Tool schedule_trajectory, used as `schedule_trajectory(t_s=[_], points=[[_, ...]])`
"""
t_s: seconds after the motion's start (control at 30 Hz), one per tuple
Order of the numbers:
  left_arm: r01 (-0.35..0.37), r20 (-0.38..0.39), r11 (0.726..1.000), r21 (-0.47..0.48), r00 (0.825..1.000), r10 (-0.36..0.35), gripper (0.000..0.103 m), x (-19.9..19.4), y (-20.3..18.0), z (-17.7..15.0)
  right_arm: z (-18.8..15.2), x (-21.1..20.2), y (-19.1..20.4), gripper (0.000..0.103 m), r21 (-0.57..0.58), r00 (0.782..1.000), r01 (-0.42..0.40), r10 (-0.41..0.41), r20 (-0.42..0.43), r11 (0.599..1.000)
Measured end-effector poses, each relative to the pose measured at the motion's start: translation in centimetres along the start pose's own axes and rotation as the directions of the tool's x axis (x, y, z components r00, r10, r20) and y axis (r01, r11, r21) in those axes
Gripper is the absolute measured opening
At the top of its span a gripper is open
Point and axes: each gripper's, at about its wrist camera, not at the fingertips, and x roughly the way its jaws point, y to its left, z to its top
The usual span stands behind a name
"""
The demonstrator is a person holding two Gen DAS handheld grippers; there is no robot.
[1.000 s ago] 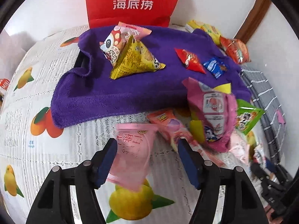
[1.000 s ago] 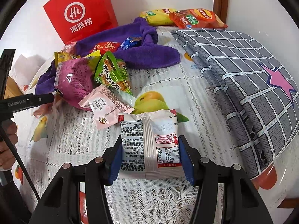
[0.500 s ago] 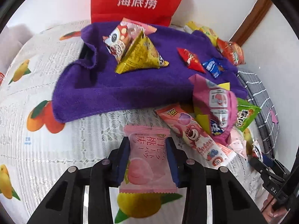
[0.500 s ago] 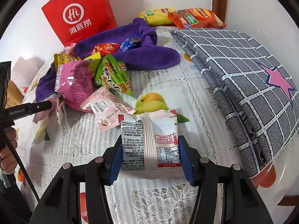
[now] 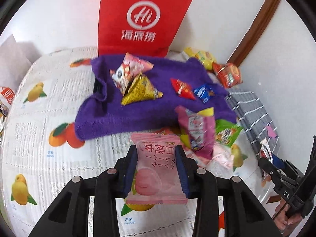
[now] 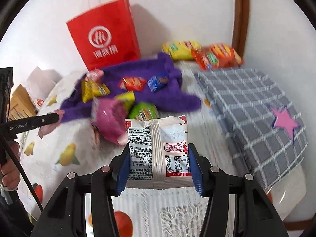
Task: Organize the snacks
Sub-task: 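Carry the pink candy with the left tool while the right tool carries the white packet to the towel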
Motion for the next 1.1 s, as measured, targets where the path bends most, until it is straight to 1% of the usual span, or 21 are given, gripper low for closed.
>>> schedule_trajectory(t_s=[0.13,0.37,0.47,0.6,0.8,0.93,1.03,1.1], points=[[-0.004,0.043,1.000,0.001,0.999,0.004,0.036,-1.6,-0.2,0.7,2.2,-1.3,1.5,0.053,-0.040,0.999,-0.003,0.005,0.052,0.999],[0.007,0.091,1.000,0.015,0.996,-0.009,0.036,-3.3,-0.5,2.1,5.9,-2.4,3.3,0.053,-0.056,0.994,-0.022,0.028,0.109,0.998],[0.005,0.108,1.000,0.018,0.994,-0.006,0.036,-3.6,-0.5,3.0,7.7,-2.4,4.1,0.053,-0.065,0.990,-0.029,0.038,0.136,0.997],[0.002,0.122,1.000,0.006,0.993,-0.002,0.036,-3.0,0.0,4.3,9.6,-1.4,4.5,0.053,-0.060,0.988,-0.046,0.054,0.142,0.997],[-0.006,0.132,1.000,-0.030,0.991,0.010,0.036,-1.3,1.7,6.3,12.3,1.6,4.5,0.053,-0.026,0.988,-0.086,0.088,0.126,0.996],[-0.003,0.131,0.997,-0.074,0.991,0.013,0.036,0.4,3.1,7.4,13.6,5.0,4.3,0.053,-0.003,0.988,-0.096,0.096,0.121,0.995],[0.005,0.124,0.995,-0.101,0.992,0.007,0.036,2.3,3.8,8.1,14.3,8.3,3.8,0.053,0.022,0.990,-0.107,0.105,0.094,0.994],[0.007,0.122,0.994,-0.111,0.992,0.007,0.036,3.3,4.1,8.3,14.7,10.3,3.5,0.053,0.037,0.992,-0.099,0.096,0.080,0.994]])
